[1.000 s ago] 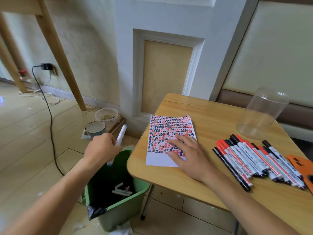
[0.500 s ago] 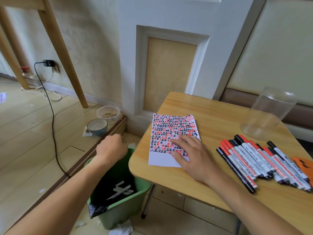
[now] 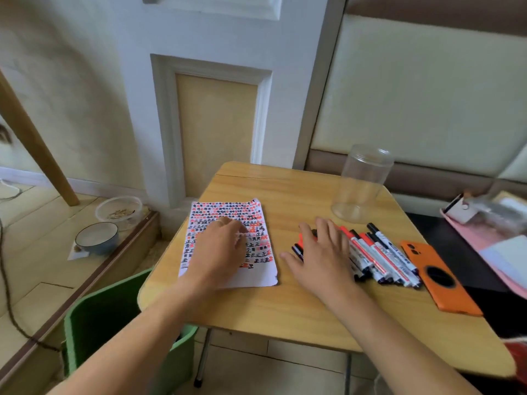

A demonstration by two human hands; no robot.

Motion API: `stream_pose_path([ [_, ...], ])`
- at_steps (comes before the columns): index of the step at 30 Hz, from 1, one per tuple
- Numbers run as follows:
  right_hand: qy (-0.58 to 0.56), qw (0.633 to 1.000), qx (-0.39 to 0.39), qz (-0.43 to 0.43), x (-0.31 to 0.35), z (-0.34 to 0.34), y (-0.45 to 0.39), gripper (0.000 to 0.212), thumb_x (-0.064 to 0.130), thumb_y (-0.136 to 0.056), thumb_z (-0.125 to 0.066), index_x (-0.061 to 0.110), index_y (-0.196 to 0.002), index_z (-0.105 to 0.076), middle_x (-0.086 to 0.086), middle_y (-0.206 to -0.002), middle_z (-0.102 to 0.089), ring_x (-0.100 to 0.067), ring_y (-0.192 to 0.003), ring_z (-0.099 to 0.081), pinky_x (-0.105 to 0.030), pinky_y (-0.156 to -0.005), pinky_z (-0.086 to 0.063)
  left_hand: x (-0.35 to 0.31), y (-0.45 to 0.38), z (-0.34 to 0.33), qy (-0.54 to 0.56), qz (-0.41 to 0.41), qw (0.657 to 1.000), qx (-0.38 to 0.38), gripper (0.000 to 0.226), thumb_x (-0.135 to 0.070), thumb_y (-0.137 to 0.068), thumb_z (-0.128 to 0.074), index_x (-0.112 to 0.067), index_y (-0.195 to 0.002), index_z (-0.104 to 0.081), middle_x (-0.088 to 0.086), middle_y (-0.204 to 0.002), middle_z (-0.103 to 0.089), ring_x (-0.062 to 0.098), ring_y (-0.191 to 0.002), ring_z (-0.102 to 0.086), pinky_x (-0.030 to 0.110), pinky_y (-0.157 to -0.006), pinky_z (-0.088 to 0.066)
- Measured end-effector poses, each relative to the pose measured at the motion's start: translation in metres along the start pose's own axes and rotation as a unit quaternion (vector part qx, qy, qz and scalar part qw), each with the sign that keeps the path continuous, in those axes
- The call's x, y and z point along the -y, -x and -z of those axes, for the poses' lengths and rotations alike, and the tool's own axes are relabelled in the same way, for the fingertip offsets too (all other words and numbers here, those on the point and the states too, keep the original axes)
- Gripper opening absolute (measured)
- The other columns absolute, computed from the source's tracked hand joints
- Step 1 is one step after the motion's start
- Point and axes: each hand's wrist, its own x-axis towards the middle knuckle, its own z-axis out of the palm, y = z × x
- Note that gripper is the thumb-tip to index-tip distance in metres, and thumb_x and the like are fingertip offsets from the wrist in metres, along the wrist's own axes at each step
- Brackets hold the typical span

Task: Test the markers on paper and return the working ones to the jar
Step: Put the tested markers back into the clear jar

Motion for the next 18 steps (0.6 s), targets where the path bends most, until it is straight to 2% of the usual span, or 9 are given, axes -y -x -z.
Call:
stream_pose_path([
  [3, 0.001, 0.998, 0.037, -0.045, -0.015, 0.001, 0.001, 0.089, 0.079, -0.091, -0.037, 0.025, -0.16, -0.021, -0.014, -0.168, -0.011, -0.033, -0.156, -0.003, -0.053, -0.126, -0.006, -0.018, 0.001, -0.021, -0.019, -0.018, 0.999, 0.025, 0.025, -0.038, -0.099, -0.057, -0.026, -0.116, -0.07, -0.001, -0.122, -0.063, 0.025, -0.114, -0.058, 0.04, -0.091, -0.043],
  [5, -0.003, 0.997, 0.053, -0.053, -0.019, 0.001, 0.0, 0.089, 0.081, -0.091, -0.034, 0.025, -0.16, -0.023, -0.014, -0.169, -0.01, -0.034, -0.156, -0.005, -0.054, -0.125, -0.008, -0.029, 0.002, -0.03, -0.045, -0.018, 0.998, 0.032, 0.026, -0.042, -0.101, -0.052, -0.029, -0.117, -0.068, -0.003, -0.126, -0.061, 0.023, -0.119, -0.055, 0.04, -0.094, -0.038],
  [9, -0.022, 0.998, 0.037, -0.043, -0.021, 0.003, 0.002, 0.076, 0.076, -0.093, -0.039, 0.027, -0.152, -0.038, -0.013, -0.165, -0.019, -0.035, -0.152, -0.014, -0.052, -0.122, -0.018, -0.048, 0.001, -0.039, -0.079, 0.007, 0.995, 0.054, 0.03, -0.041, -0.102, -0.047, -0.028, -0.124, -0.063, -0.001, -0.133, -0.055, 0.022, -0.127, -0.048, 0.04, -0.101, -0.033],
  [15, -0.046, 0.996, 0.061, -0.048, -0.024, 0.009, -0.007, 0.08, 0.074, -0.088, -0.05, 0.027, -0.15, -0.035, -0.012, -0.162, -0.022, -0.035, -0.15, -0.014, -0.051, -0.117, -0.023, -0.071, -0.009, -0.048, -0.112, 0.057, 0.99, 0.062, 0.028, -0.034, -0.102, -0.044, -0.022, -0.121, -0.061, 0.002, -0.127, -0.056, 0.024, -0.124, -0.049, 0.042, -0.1, -0.034],
  [18, -0.047, 0.994, 0.08, -0.051, -0.023, 0.009, -0.012, 0.083, 0.075, -0.087, -0.048, 0.025, -0.151, -0.031, -0.015, -0.16, -0.024, -0.038, -0.149, -0.015, -0.052, -0.116, -0.024, -0.073, -0.018, -0.048, -0.104, 0.083, 0.99, 0.056, 0.026, -0.03, -0.1, -0.048, -0.022, -0.117, -0.065, 0.004, -0.123, -0.057, 0.026, -0.12, -0.05, 0.043, -0.098, -0.037],
])
